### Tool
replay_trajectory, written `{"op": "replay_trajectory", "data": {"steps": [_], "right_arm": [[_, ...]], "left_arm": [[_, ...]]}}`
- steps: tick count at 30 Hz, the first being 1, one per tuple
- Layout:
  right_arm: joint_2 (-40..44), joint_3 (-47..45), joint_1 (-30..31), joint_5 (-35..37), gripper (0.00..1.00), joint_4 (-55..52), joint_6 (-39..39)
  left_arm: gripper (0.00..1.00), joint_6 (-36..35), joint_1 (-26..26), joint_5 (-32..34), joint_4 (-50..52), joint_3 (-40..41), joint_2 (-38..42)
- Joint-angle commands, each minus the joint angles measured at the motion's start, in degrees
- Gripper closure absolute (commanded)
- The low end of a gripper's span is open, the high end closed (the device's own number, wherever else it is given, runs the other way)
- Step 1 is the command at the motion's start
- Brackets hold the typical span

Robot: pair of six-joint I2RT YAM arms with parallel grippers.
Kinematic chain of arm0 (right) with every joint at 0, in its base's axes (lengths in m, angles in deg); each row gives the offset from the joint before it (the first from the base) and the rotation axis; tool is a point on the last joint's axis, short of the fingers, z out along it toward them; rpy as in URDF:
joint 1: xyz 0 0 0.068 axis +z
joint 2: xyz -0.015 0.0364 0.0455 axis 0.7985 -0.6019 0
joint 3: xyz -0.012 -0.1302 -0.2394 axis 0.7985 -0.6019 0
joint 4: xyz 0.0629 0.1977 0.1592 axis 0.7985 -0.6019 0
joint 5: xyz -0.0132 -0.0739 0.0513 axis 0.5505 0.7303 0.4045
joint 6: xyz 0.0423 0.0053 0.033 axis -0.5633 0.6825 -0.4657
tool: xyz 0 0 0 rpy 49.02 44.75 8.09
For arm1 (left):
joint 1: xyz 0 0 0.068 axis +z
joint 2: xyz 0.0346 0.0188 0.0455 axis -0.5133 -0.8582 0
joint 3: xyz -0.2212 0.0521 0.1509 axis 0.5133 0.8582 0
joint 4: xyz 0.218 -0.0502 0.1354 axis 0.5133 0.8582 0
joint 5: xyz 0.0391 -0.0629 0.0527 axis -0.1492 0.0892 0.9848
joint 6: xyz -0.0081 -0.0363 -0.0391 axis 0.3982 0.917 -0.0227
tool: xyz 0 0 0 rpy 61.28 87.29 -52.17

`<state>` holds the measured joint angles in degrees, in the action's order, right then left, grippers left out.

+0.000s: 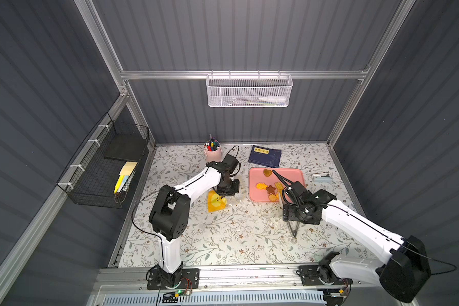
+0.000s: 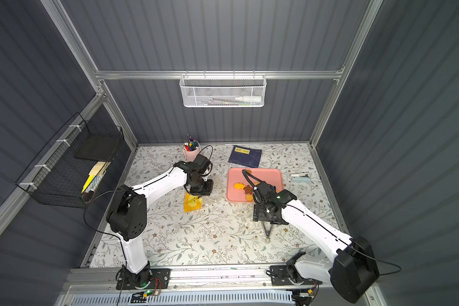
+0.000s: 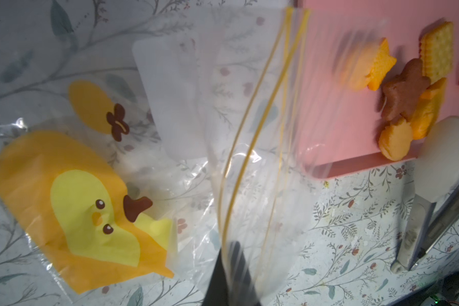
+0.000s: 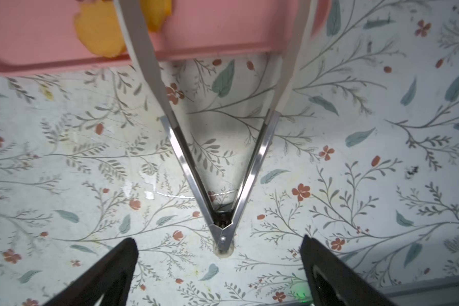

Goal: Put the cookies into a resealable bag to prevent moisture
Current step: Pick up the clamp from the center of the board.

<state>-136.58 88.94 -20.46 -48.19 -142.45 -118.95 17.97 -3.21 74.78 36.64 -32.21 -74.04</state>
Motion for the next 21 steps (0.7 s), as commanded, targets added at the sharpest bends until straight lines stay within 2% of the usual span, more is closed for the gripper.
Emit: {"op": "replay_trajectory", "data": {"steps": [1, 4, 11, 14, 20, 21], "right_arm": [[-2.97, -2.95, -0.14, 0.46, 0.01, 2.61, -2.11], [-6.22, -4.87, -0.16, -0.51, 0.01, 6.64, -2.43], [-10.31, -8.91, -1.60, 2.57, 0.04, 17.30, -3.17], [-10.52, -11.32, -1.68, 3.16, 0.13, 21.46, -3.01], [-10.10, -10.62, -1.64, 3.97, 0.45, 21.36, -2.47], [-9.20, -9.75, -1.67, 3.71, 0.48, 19.80, -1.63]], "left_arm": [[1.00, -1.52, -0.02, -1.22, -0.09, -0.07, -1.30], [1.00, -1.73, -0.02, -0.71, 0.04, -0.55, -1.27], [1.00, -2.23, -0.02, -0.91, 0.75, -0.84, -1.21], [1.00, -2.05, -0.01, 0.33, 0.82, 0.07, 0.15], [1.00, -2.22, 0.01, 0.67, 1.50, -0.15, 0.80], [1.00, -2.29, -0.02, 0.76, 1.65, -0.35, 0.95]]}}
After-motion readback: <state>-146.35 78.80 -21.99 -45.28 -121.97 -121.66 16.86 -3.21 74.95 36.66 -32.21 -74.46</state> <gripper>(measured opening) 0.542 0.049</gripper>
